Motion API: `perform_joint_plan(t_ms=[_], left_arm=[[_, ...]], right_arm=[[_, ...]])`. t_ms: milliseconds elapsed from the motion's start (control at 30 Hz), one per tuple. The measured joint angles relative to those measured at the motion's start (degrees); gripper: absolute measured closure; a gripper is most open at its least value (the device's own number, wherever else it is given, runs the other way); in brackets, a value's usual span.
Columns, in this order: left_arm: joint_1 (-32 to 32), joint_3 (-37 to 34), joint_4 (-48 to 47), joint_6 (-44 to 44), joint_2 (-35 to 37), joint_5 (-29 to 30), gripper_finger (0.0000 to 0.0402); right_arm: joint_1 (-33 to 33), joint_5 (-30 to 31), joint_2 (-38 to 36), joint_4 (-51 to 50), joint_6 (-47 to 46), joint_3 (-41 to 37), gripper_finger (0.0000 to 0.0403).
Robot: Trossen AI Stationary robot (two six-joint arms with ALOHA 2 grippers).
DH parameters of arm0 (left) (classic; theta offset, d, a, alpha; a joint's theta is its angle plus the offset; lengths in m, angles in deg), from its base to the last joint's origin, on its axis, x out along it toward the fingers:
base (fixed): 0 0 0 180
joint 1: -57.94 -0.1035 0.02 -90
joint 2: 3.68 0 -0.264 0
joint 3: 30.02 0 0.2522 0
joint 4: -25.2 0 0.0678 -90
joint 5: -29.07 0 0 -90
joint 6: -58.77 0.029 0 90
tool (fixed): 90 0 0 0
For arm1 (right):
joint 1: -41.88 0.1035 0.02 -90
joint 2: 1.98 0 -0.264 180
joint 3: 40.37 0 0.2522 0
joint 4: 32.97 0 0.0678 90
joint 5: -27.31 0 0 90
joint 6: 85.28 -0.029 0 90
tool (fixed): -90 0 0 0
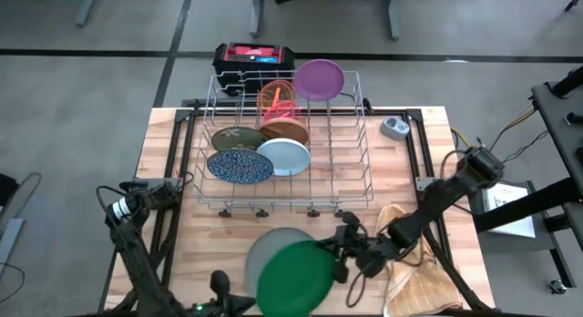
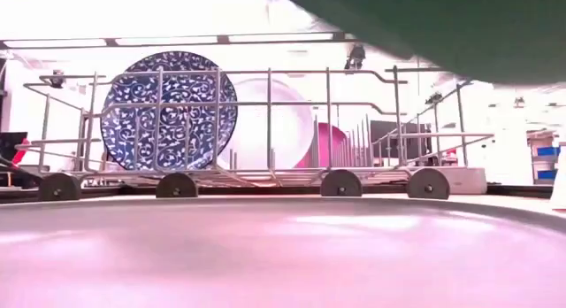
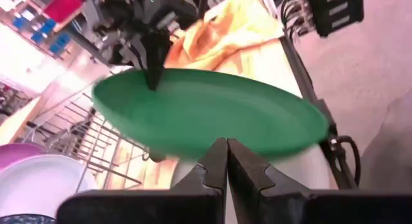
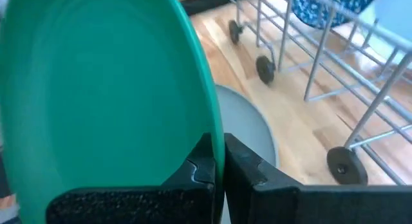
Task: Sort dishes
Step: Put the green plate into the dish rack
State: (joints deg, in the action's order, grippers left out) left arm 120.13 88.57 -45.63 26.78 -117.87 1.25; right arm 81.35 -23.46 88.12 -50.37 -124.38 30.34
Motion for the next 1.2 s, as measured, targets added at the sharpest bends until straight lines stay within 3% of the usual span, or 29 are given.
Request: perform_joint_plan(t_ms=[100,333,567,667,900,1067,1200], left_arm=[[0.41,0.58,-1.88,0.00,0.00,0.56,0.0401],[0.40,-1.08,-2.70,-0.02,-0.11,0.93,0.0401],[0.38,-1.14,-3.70,-0.03,-0.11,0.91,0.0401],[0.38,-1.08,-4.67,-0.02,-0.11,1.18,0.0401],[0.36,-1.06,-9.72,-0.05,-0.11,3.39,0.0401],[0.35,-1.06,-14.24,-0.04,-0.11,4.75,0.0401],[0.36,-1.06,-16.79,-0.22,-0.11,4.78,0.0401]], right_arm=[[0.66,1.94,-4.99,-1.68,4.22,0.00,0.0403],[0.68,13.52,-16.50,-3.82,17.71,0.00,0.0403],[-1.44,28.24,-27.84,-0.60,37.05,0.02,0.0403],[-4.46,31.39,-31.53,2.70,46.50,0.02,0.0403],[-15.65,30.21,-35.40,18.54,67.09,0.02,0.0403],[-25.18,22.90,-33.66,35.29,83.66,0.51,0.0403],[-33.14,18.14,-30.14,35.11,85.99,4.84,0.0403]])
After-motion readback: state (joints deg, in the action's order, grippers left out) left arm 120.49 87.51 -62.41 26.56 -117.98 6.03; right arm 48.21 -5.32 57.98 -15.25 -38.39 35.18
